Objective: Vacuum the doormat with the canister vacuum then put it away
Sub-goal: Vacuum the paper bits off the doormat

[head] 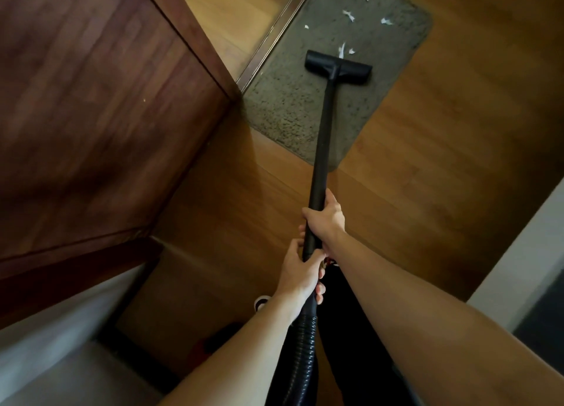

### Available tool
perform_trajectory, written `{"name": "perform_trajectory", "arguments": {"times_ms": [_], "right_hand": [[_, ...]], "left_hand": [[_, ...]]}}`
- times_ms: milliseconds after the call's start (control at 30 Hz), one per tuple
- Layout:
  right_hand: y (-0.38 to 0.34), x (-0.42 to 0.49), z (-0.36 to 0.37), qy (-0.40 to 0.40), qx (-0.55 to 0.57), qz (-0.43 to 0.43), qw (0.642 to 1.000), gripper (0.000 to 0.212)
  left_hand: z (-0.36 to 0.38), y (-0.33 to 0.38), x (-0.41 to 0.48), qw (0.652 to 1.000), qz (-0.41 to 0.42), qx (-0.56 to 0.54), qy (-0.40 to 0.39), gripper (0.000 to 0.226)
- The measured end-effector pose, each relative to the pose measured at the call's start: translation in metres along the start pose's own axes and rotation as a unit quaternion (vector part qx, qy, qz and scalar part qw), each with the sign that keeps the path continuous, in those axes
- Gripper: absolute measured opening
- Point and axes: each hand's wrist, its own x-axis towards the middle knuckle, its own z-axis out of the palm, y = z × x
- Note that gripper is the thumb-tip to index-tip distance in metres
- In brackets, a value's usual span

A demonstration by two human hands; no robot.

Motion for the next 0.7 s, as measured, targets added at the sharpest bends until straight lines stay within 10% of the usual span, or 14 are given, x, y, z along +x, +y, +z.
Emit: {"name": "perform_trajectory", "arguments": {"times_ms": [700], "right_hand": [[-0.056, 0.085, -0.040, -0.006, -0.032, -0.013, 0.999, 0.078]], "left_hand": [[0.061, 0.060, 0.058, 1.000, 0.024, -0.020, -0.003, 0.015]]}}
